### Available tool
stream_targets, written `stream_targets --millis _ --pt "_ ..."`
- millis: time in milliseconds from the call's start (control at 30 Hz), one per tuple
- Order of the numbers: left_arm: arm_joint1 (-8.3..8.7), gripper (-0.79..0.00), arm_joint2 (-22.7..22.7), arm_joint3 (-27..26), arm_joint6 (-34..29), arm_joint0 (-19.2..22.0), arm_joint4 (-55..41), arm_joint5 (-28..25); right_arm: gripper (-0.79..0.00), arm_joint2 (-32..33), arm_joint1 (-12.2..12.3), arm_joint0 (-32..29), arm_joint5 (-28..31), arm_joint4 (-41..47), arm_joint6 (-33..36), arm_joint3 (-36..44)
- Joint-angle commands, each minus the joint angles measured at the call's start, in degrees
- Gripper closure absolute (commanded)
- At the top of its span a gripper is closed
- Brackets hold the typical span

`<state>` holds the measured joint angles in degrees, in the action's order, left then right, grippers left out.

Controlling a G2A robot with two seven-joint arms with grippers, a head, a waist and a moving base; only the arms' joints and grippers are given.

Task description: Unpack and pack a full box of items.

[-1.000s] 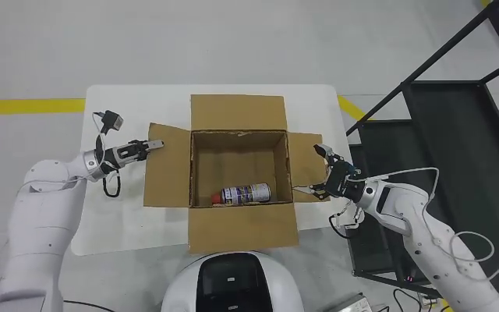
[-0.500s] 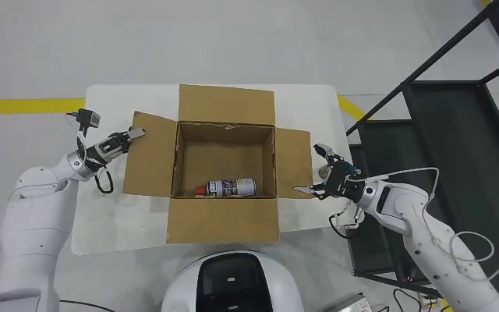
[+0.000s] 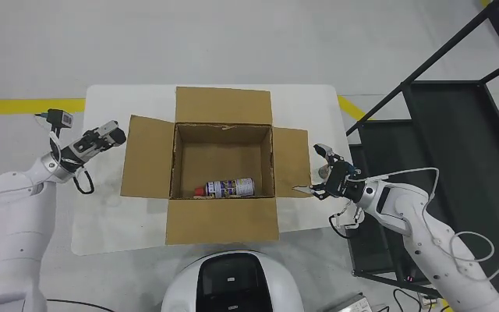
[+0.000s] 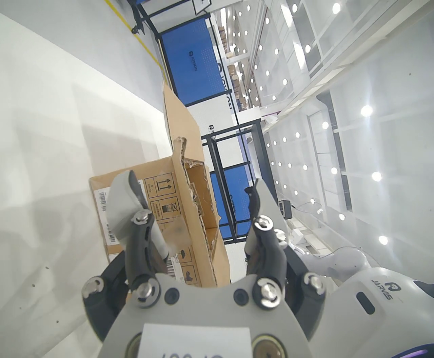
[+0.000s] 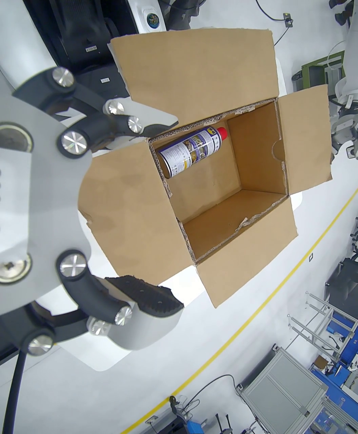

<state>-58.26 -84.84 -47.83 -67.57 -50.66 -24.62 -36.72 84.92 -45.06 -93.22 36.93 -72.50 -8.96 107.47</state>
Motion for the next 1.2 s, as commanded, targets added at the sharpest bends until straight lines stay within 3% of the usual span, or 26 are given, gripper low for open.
stream_targets --millis 0,300,467,900,1167 --pt "0.61 -0.785 -1.95 -1.08 0.6 -0.4 -0.52 -0.59 -0.785 0.27 -0.12 -0.49 -0.71 1.08 0.3 -0.4" --pt "2.2 -0.785 -7.51 -10.83 0.94 -4.6 -4.99 0.01 -0.785 8.57 0.15 -8.4 -2.28 6.19 6.18 -8.54" --pt "2.59 -0.785 -8.65 -14.84 2.33 -7.15 -4.74 0.26 -0.785 8.55 -0.19 -11.03 -1.9 13.67 12.83 -11.34" --pt "2.6 -0.785 -8.68 -15.01 2.43 -7.31 -4.84 0.35 -0.785 8.3 -0.26 -10.46 -1.31 16.1 14.99 -10.36" --pt "2.6 -0.785 -8.68 -15.01 2.43 -7.31 -4.84 0.35 -0.785 5.34 -0.83 -6.4 -4.97 17.25 21.63 -16.87"
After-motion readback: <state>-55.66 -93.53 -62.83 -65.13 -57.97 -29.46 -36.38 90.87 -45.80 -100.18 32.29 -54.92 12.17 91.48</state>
